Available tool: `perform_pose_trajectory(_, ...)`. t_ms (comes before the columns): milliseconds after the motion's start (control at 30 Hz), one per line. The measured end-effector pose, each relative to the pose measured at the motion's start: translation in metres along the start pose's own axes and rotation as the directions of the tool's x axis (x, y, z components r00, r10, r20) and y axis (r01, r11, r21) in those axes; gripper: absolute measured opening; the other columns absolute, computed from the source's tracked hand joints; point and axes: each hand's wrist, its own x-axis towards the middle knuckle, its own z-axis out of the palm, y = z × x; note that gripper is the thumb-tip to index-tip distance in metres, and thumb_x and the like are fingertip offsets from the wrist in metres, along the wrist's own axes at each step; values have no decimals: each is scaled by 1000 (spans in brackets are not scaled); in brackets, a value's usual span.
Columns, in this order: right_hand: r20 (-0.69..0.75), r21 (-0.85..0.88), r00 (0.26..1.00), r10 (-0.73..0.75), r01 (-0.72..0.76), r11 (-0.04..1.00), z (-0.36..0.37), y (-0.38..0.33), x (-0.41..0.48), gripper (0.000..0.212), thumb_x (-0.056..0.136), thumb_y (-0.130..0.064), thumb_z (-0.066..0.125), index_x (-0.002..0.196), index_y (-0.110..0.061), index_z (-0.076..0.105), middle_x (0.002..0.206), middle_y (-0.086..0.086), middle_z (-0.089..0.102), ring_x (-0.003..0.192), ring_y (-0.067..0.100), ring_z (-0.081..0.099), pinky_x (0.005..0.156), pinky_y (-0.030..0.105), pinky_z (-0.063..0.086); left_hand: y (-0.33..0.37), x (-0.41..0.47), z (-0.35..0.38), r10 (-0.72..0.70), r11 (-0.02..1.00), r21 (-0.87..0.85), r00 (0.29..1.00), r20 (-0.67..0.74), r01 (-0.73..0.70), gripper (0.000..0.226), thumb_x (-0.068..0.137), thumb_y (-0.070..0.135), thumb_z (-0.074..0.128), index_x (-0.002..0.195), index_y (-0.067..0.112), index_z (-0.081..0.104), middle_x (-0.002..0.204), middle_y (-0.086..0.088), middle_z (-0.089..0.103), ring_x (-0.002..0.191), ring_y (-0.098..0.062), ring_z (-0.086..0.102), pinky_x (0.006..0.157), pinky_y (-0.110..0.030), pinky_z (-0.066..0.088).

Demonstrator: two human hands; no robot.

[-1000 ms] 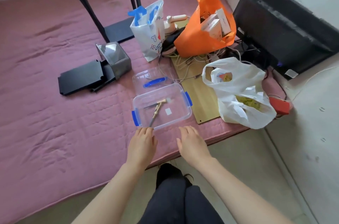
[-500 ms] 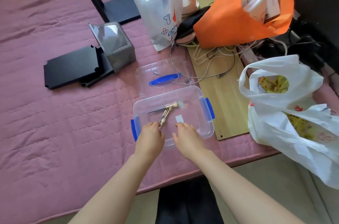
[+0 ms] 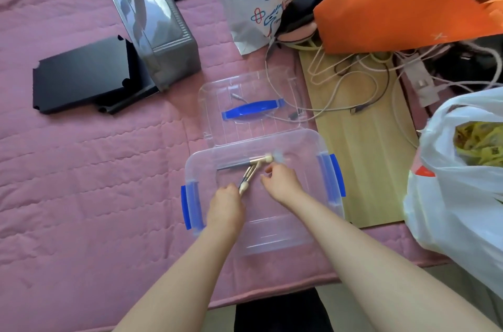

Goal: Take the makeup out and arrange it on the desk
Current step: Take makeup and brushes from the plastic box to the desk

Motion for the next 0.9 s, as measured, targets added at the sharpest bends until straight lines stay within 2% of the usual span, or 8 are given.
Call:
perform_pose_trajectory(167, -24, 119, 992, 128, -124, 985, 16, -3, 24, 22, 90, -31, 56, 100, -13, 65, 114, 12, 66, 106, 31, 59, 88, 30, 44, -4, 11, 11, -18, 1000, -23, 1000, 20, 18, 12, 88, 0, 49, 98, 5, 51, 97, -15, 58, 87, -36, 60, 64, -36, 41)
perform_pose_trajectory(333, -114, 149, 954, 278, -261, 954, 27, -6, 36, 28, 86, -42, 59, 101, -19, 66, 112, 8, 66, 103, 31, 62, 80, 31, 45, -4, 16, 18, -27, 996, -91, 1000, -9, 26, 12, 89, 1, 44, 94, 7, 52, 90, -13, 58, 79, -33, 57, 65, -34, 41)
perform_pose_trajectory(433, -165, 118, 941, 295, -278, 953, 31, -9, 38, 24, 86, -41, 61, 98, -21, 64, 110, 6, 66, 103, 30, 62, 74, 30, 40, -4, 15, 17, -41, 992, -119, 999, -25, 38, 15, 91, 2, 41, 95, 7, 54, 93, -14, 58, 77, -31, 52, 65, -32, 40)
perform_pose_trajectory(633, -215, 127, 920, 328, -306, 943, 31, -7, 39, 28, 94, -33, 48, 109, -14, 62, 117, 11, 63, 108, 34, 59, 83, 35, 45, 4, 12, 6, -59, 940, -339, 997, -53, 38, 11, 87, -1, 41, 91, 6, 47, 89, -17, 58, 77, -34, 51, 65, -35, 41)
perform_pose_trajectory(900, -249, 69, 914, 319, -312, 948, 34, -2, 37, 25, 91, -24, 51, 112, -13, 60, 111, 10, 66, 101, 33, 62, 72, 32, 41, 10, 33, -3, -48, 903, -429, 992, -120, -9, 13, 87, 0, 45, 92, 10, 40, 91, -13, 55, 78, -29, 47, 63, -32, 32)
